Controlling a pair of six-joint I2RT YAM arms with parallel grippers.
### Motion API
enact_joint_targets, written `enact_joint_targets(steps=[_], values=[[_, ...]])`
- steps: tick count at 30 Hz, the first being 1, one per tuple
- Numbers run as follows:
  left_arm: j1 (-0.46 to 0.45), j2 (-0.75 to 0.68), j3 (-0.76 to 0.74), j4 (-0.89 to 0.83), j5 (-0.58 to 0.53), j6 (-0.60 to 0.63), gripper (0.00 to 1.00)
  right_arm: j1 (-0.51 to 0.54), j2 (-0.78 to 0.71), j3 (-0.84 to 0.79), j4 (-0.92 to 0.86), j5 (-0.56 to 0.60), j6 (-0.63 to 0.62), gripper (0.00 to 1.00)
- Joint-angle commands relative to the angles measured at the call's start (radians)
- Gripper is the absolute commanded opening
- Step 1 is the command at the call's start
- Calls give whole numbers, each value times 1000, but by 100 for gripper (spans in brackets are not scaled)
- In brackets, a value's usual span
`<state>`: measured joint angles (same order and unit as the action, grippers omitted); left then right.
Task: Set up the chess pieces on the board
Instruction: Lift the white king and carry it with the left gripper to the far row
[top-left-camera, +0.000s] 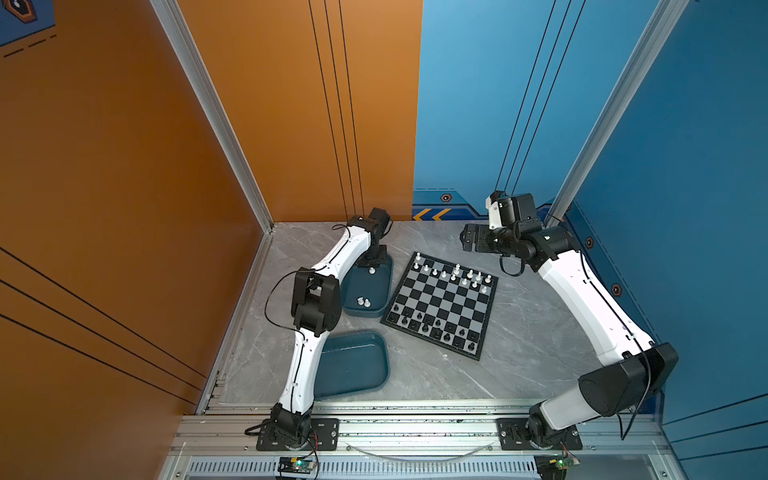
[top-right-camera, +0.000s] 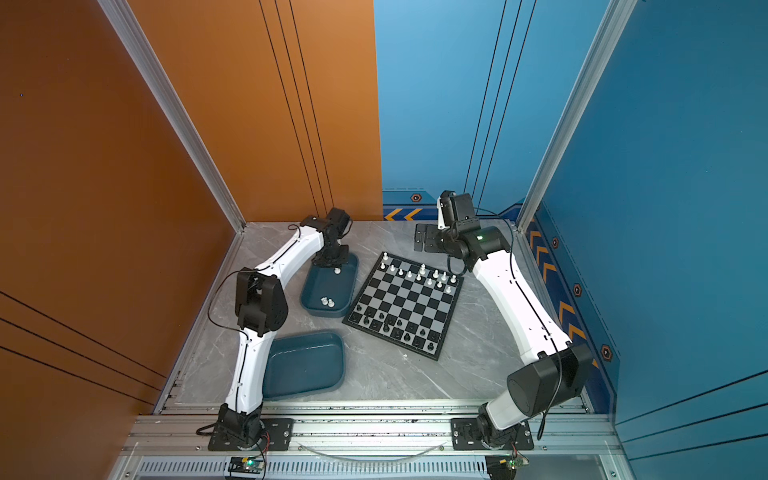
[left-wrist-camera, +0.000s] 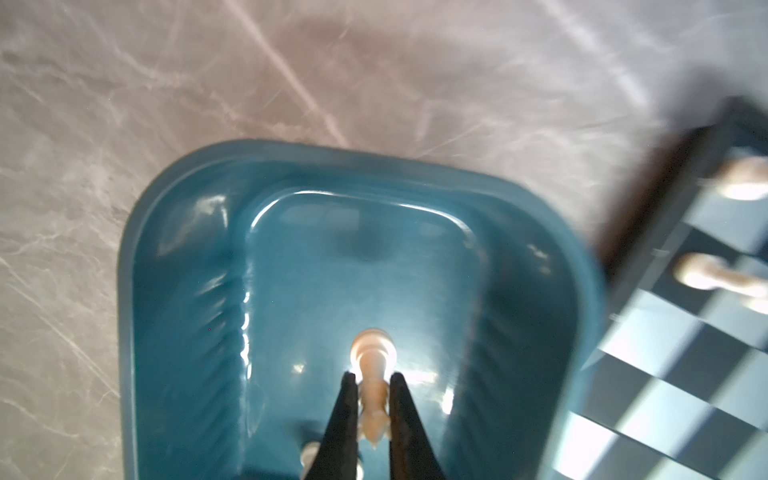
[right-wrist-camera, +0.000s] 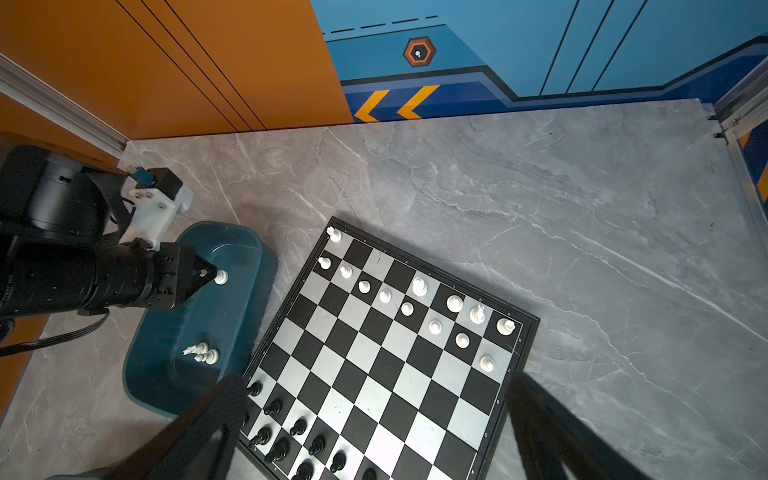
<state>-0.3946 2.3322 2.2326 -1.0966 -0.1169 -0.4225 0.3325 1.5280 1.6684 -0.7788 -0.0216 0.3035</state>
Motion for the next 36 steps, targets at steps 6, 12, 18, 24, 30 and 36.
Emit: enact_joint_targets(steps=[6, 12, 18, 24, 30, 36], values=[[-133, 29, 238, -52, 8, 5, 10, -12, -107, -78, -25, 8, 18, 100], [-185, 200, 471, -44, 35, -8, 10, -28, -177, -126, -38, 12, 27, 100], [-229, 273, 466, 119, 62, -24, 10, -63, -228, -139, -61, 15, 23, 100], [-268, 280, 448, 274, 78, -14, 11, -91, -253, -133, -78, 12, 24, 100], [-282, 307, 430, 348, 114, -40, 13, -114, -256, -114, -104, 12, 6, 100], [-303, 343, 430, 378, 126, -31, 13, -134, -267, -110, -115, 7, 2, 100]])
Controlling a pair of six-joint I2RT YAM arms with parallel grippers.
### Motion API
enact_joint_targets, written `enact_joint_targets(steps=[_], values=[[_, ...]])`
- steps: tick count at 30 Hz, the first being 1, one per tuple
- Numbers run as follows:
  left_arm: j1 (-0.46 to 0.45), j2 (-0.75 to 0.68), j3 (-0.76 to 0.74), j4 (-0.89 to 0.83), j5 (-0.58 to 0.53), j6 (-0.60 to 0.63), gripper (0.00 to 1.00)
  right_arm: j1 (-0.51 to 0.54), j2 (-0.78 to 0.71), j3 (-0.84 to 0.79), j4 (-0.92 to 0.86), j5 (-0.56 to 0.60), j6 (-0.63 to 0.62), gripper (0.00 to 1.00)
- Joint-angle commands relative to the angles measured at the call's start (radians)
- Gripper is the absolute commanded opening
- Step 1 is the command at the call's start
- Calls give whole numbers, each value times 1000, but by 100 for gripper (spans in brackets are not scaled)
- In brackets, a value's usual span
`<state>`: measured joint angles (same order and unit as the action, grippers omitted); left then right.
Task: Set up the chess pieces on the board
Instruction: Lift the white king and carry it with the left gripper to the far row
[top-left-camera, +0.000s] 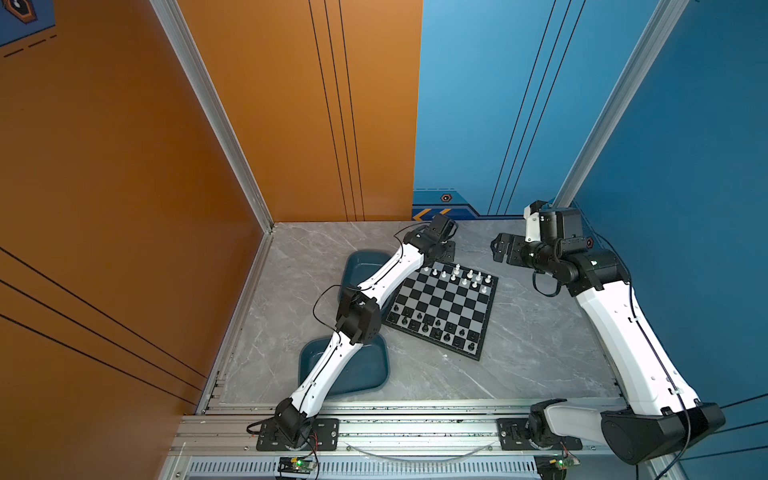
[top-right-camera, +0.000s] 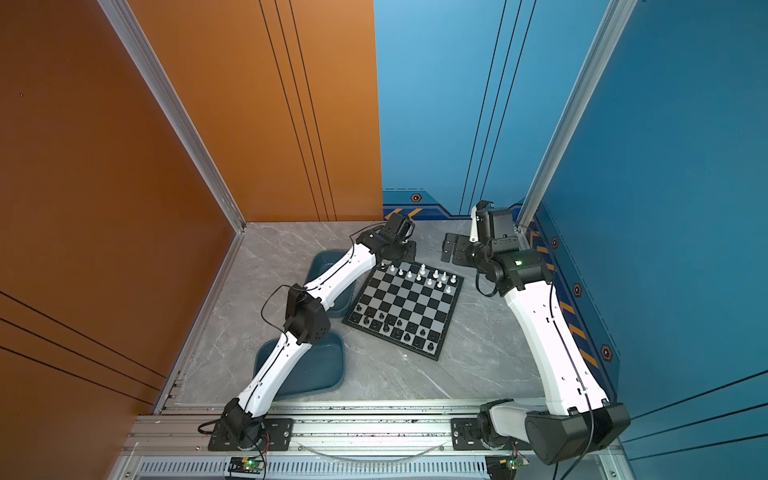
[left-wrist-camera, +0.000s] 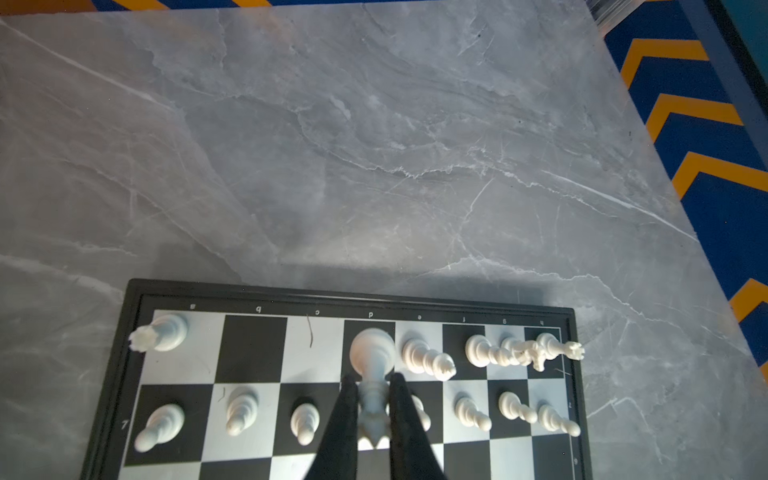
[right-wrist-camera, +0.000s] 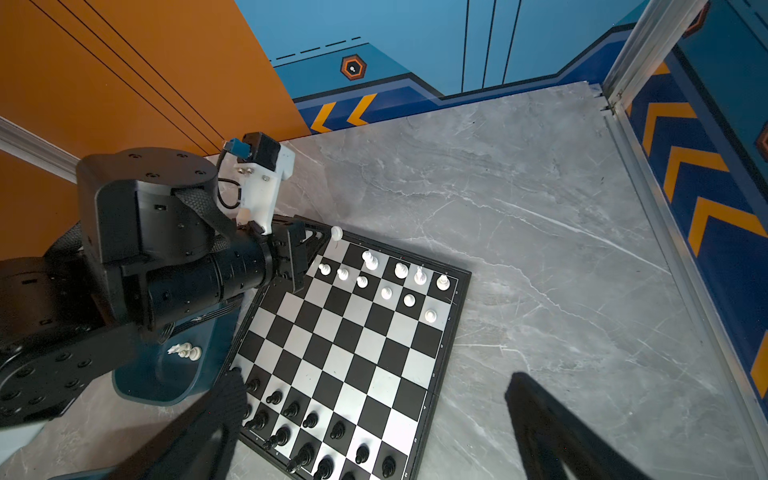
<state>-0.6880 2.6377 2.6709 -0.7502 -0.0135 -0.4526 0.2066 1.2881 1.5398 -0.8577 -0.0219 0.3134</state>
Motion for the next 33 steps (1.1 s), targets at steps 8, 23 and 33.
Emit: enact_joint_targets(steps=[8, 23, 33], values=[[-22, 61, -16, 48, 20, -4, 14, -16, -45, 18, -60, 13, -15, 100], [-32, 38, -82, 41, -14, 11, 13, -38, -89, -20, -77, 13, -12, 100], [-24, 43, -79, 40, -14, 4, 15, -51, -96, -27, -75, 1, -11, 100]])
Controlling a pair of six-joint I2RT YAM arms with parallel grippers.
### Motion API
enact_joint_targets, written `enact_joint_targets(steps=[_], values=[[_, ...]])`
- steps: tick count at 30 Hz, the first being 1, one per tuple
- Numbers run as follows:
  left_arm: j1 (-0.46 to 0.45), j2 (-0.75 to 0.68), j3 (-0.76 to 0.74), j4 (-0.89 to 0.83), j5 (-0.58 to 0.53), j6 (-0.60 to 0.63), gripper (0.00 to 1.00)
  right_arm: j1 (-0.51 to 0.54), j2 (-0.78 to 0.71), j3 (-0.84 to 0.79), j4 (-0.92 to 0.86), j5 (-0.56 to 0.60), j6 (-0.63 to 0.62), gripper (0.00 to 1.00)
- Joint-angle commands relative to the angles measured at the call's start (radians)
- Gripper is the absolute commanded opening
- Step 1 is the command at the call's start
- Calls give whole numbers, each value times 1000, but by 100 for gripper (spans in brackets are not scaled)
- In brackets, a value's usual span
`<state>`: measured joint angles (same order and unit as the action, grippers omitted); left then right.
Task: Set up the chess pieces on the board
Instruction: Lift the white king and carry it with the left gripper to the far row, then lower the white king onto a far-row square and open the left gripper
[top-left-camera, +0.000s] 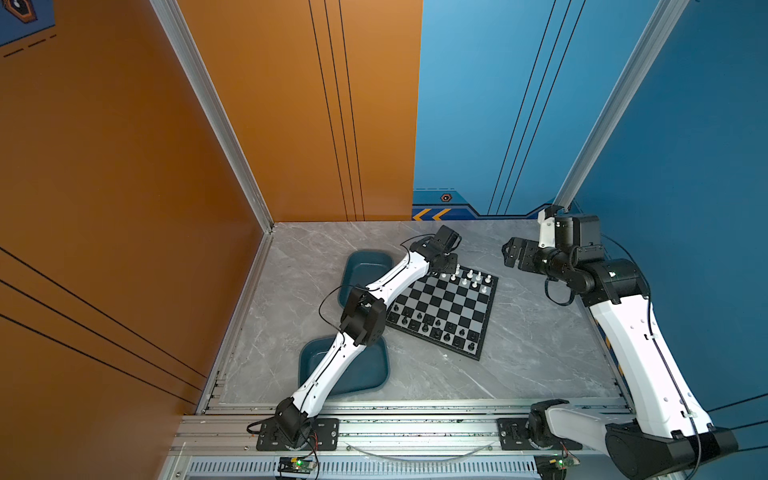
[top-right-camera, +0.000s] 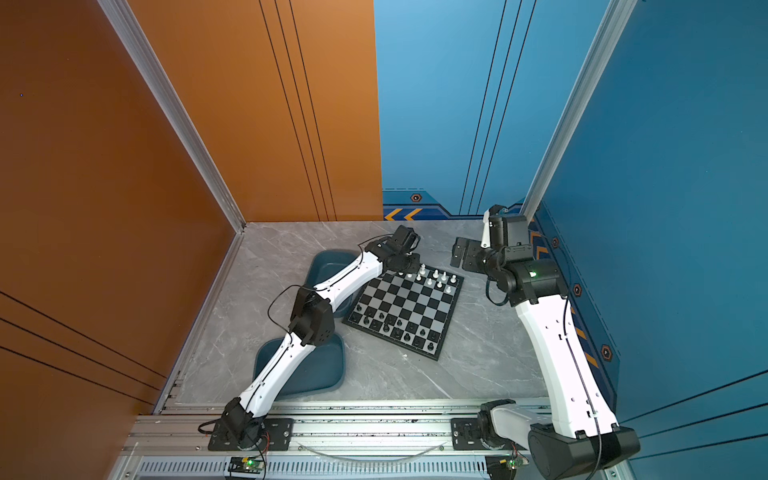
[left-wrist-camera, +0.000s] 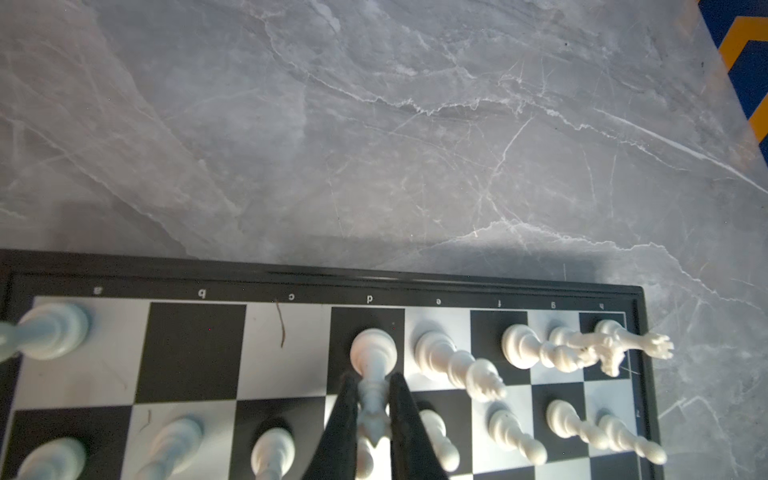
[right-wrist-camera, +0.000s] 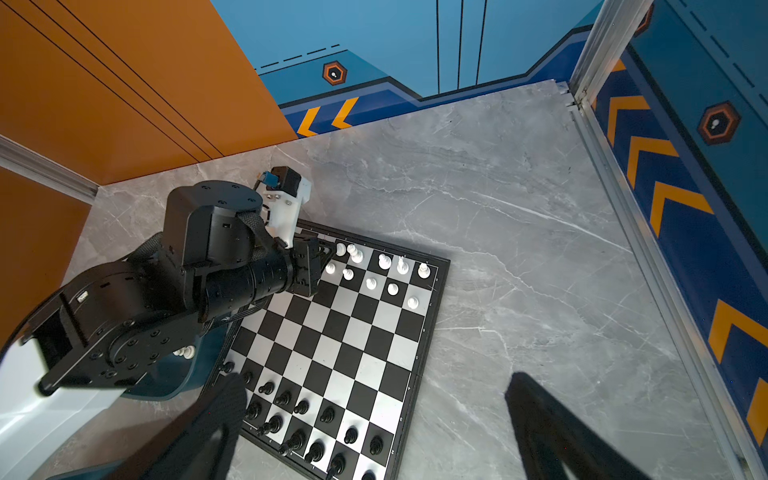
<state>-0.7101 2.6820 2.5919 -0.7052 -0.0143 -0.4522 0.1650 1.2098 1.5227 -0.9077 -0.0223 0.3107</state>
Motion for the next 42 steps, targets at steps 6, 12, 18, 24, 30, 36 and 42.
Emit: enact_joint_targets(steps=[6, 12, 18, 24, 30, 36, 42], values=[[-3, -1, -5, -5, 1, 1, 22, -19, -20, -17, -25, -5, -7, 100], [-2, -7, -1, -2, 7, 2, 26, -22, -21, -30, -23, -9, -1, 100], [-2, -16, -5, -5, 14, 0, 25, -24, -28, -43, -17, -10, 7, 100], [-3, -27, -10, -5, 19, -3, 24, -25, -31, -53, -10, -12, 11, 100], [-2, -36, -12, -3, 20, -1, 26, -28, -37, -65, 0, -17, 17, 100], [-3, -40, -13, 1, 28, 2, 37, -28, -42, -75, 6, -24, 22, 100], [-2, -43, -11, 6, 31, -1, 38, -31, -50, -85, 8, -25, 27, 100]])
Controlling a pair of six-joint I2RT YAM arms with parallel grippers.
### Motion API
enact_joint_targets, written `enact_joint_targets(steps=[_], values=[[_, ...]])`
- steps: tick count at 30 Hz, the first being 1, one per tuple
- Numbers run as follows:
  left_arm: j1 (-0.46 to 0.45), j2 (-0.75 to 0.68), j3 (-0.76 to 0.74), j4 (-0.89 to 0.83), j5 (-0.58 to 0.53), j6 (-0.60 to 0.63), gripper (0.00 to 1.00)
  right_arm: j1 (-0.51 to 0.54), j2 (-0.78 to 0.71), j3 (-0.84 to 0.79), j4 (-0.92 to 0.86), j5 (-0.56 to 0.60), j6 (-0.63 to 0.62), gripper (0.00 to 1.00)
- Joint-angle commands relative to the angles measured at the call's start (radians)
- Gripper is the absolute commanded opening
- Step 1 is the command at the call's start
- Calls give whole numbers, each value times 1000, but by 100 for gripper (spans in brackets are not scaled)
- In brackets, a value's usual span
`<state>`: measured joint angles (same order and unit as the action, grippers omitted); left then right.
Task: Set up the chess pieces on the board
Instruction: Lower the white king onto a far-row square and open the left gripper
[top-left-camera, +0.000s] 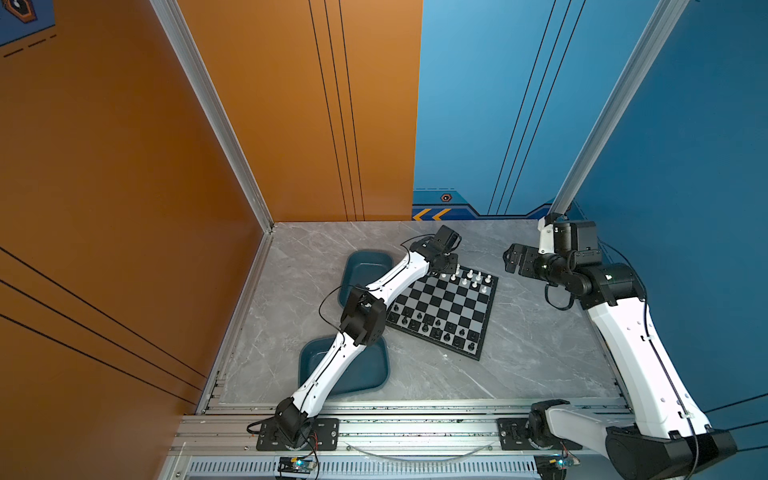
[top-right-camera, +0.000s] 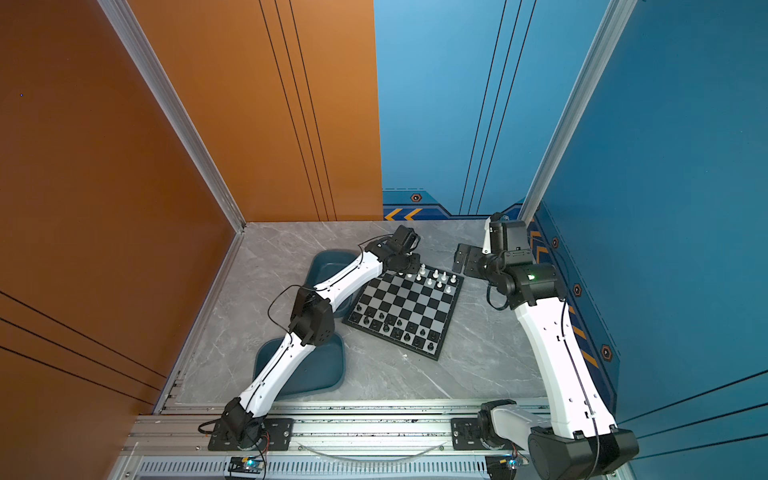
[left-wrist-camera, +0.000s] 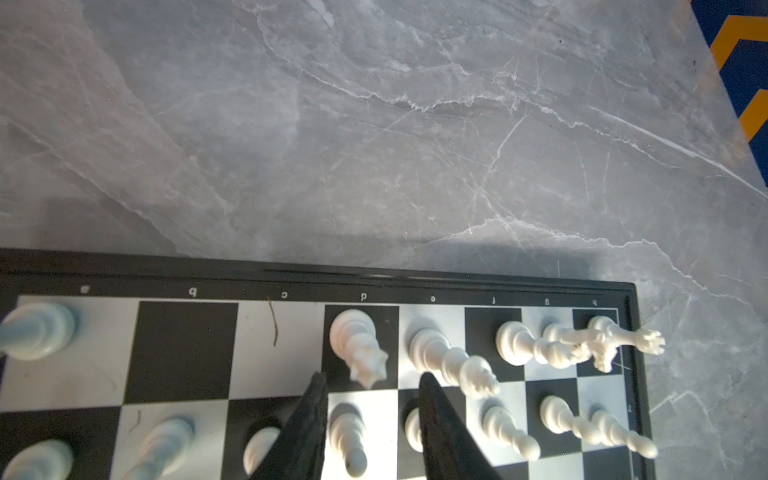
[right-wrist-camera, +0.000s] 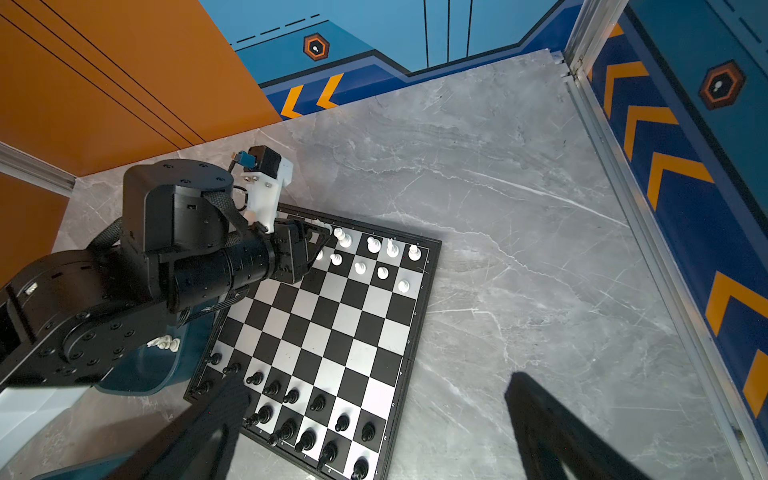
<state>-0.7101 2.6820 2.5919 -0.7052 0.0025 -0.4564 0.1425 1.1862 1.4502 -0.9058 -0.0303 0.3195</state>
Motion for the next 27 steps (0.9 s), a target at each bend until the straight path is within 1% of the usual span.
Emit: enact_joint_targets(steps=[1, 9, 17, 23, 27], values=[[-3, -42, -11, 6, 15, 3, 38, -8, -28, -14, 5, -17, 19, 100], [0, -67, -3, 6, -6, 16, 39, -12, -33, -14, 8, -26, 18, 100], [45, -180, -1, -7, -51, 52, 48, -24, -30, -17, 49, -50, 12, 100], [104, -240, -42, -22, -50, 44, 48, -32, -1, -20, 88, -77, 33, 100], [121, -196, -32, -57, -55, 41, 44, -29, 19, -28, 120, -97, 64, 100]])
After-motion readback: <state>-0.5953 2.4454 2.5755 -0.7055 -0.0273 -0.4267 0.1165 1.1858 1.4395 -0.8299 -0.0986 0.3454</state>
